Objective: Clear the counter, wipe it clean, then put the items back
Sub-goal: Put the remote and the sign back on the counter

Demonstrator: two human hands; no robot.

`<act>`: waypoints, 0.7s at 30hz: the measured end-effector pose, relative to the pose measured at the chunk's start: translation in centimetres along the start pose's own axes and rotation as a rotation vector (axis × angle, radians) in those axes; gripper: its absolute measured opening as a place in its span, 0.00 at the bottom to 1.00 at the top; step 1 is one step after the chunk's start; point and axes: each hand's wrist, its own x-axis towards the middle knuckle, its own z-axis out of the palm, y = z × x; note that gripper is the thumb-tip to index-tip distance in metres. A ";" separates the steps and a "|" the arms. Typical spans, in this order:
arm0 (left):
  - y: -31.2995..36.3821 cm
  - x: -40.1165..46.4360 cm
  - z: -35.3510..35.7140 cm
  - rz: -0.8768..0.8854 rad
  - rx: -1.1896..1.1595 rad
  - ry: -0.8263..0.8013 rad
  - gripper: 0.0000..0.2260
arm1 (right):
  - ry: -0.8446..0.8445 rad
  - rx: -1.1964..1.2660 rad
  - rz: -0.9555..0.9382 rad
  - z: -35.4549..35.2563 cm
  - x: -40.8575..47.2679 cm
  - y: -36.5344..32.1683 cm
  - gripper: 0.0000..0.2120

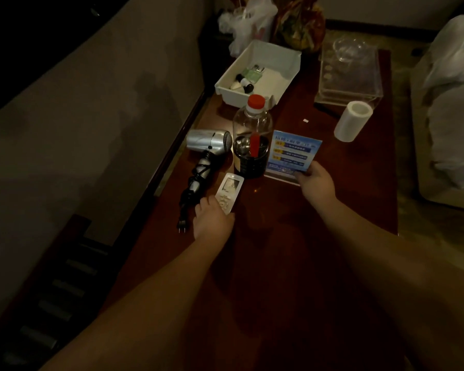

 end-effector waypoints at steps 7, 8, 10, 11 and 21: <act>-0.9 -1.5 -0.7 -0.153 -0.291 -0.068 0.27 | -0.013 -0.148 -0.025 -0.2 -2.7 0.8 0.11; -1.2 -2.1 -0.9 -0.163 -0.329 -0.078 0.26 | -0.003 -0.139 -0.021 -0.4 -3.6 0.9 0.11; -2.1 -3.5 -1.3 -0.173 -0.398 -0.107 0.25 | 0.014 -0.101 0.012 -0.7 -5.8 1.1 0.11; -2.6 -4.4 -1.5 -0.185 -0.441 -0.123 0.24 | 0.015 -0.088 0.047 -0.8 -7.0 1.2 0.10; -8.5 -17.5 -7.2 -0.422 -0.880 -0.108 0.28 | -0.145 0.262 0.267 -0.6 -20.8 -1.6 0.03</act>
